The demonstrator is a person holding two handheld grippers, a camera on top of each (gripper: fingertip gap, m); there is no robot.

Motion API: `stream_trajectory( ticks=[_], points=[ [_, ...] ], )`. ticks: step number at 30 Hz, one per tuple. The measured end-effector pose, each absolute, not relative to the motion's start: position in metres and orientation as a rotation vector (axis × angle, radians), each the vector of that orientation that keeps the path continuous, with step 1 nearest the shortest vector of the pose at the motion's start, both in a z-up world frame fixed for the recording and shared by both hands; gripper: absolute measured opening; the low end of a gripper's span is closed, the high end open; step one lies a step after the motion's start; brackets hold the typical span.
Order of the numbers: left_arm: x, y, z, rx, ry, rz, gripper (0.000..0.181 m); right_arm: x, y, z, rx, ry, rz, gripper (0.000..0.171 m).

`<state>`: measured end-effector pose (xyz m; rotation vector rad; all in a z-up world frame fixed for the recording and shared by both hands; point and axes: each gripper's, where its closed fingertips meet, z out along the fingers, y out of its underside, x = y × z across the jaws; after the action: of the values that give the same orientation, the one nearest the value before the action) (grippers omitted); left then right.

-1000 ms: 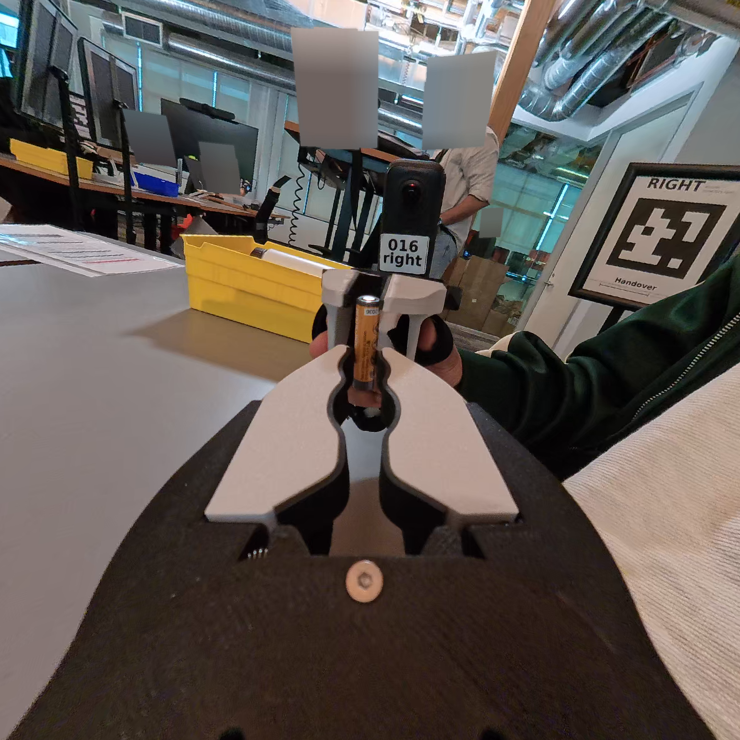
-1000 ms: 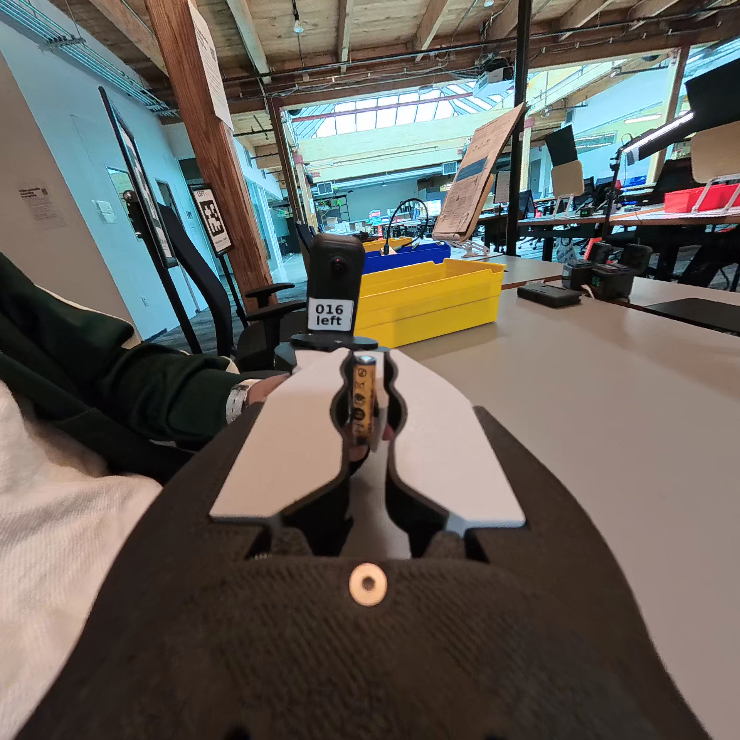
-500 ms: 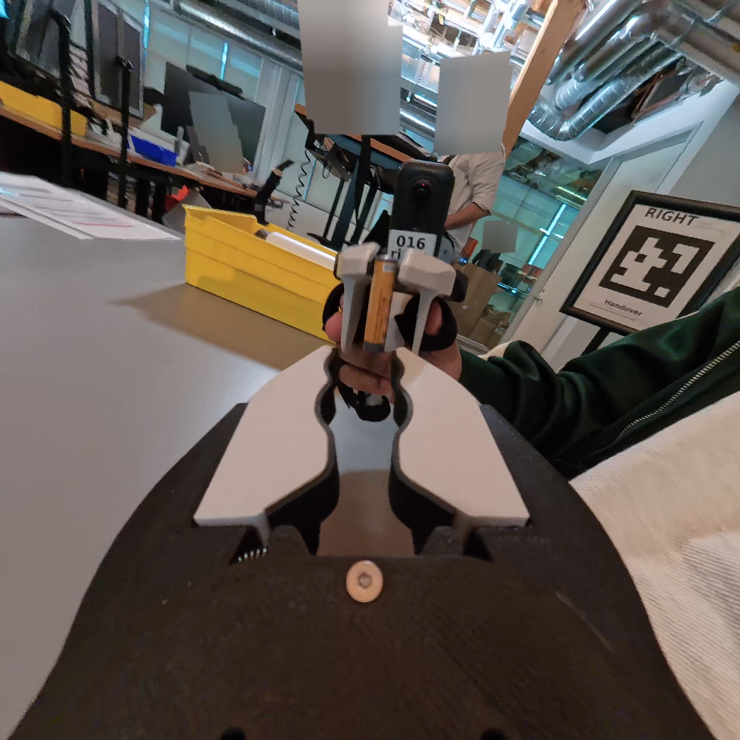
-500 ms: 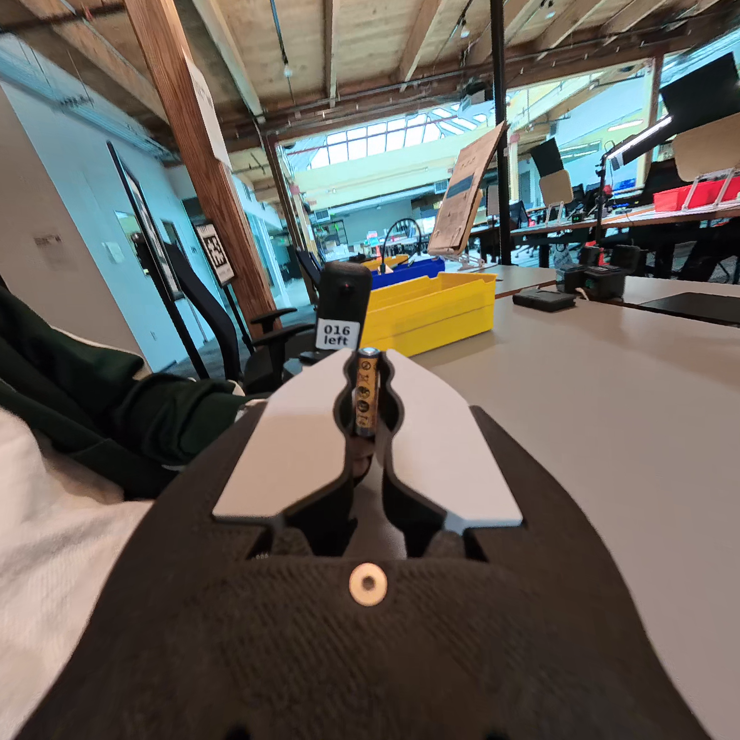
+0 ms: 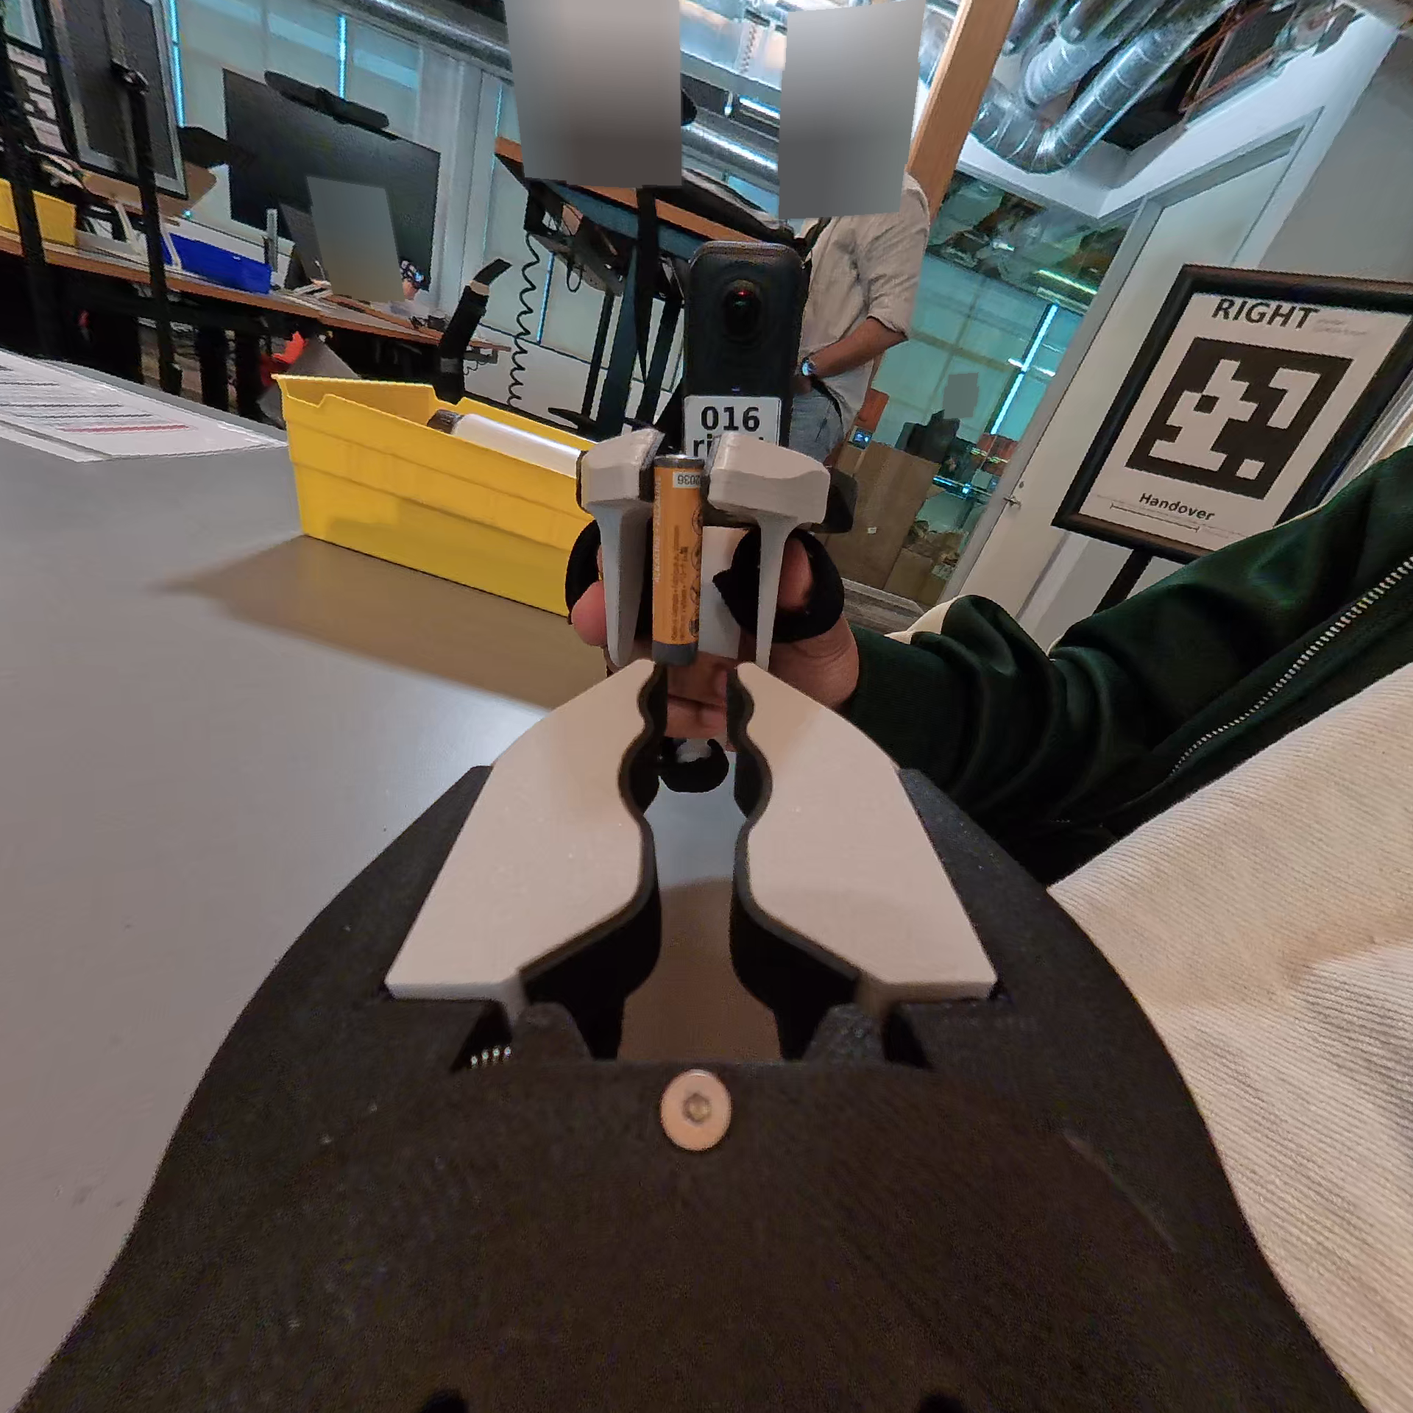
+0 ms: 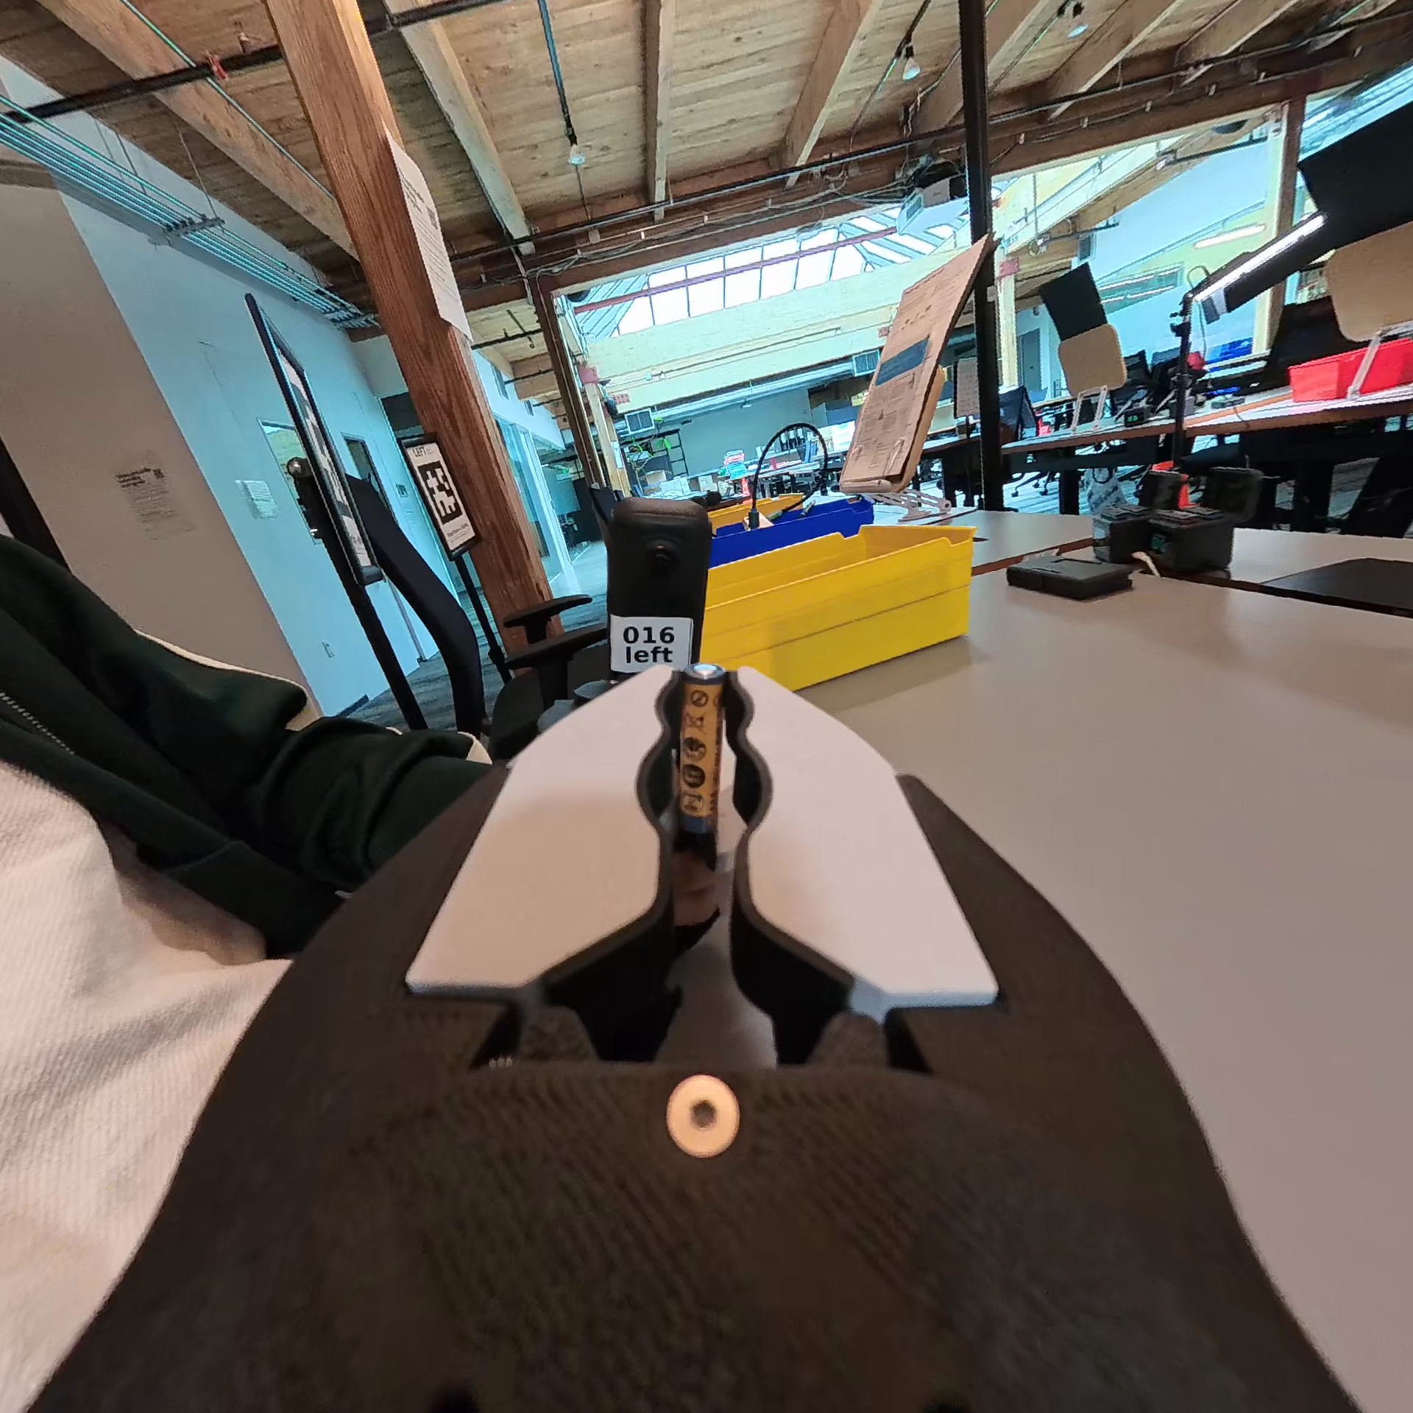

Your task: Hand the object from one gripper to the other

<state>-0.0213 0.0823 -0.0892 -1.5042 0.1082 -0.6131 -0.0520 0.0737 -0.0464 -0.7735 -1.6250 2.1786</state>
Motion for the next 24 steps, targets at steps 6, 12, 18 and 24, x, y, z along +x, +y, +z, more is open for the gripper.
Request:
stream_trajectory(
  ticks=[6, 12, 18, 24],
  points=[
    [-0.023, 0.084, -0.089, -1.499, 0.08, -0.629, 0.017, -0.05, 0.073, -0.046, -0.764, -1.631, 2.192, 0.011],
    [-0.029, 0.082, -0.084, -1.457, 0.044, -0.648, 0.018, -0.05, 0.069, -0.048, -0.76, -1.655, 2.188, 0.011],
    [-0.029, 0.081, -0.083, -1.447, 0.04, -0.662, 0.017, -0.051, 0.067, -0.049, -0.763, -1.664, 2.185, 0.01],
    [-0.027, 0.081, -0.082, -1.444, 0.051, -0.668, 0.014, -0.05, 0.063, -0.052, -0.759, -1.686, 2.186, 0.011]
  ],
)
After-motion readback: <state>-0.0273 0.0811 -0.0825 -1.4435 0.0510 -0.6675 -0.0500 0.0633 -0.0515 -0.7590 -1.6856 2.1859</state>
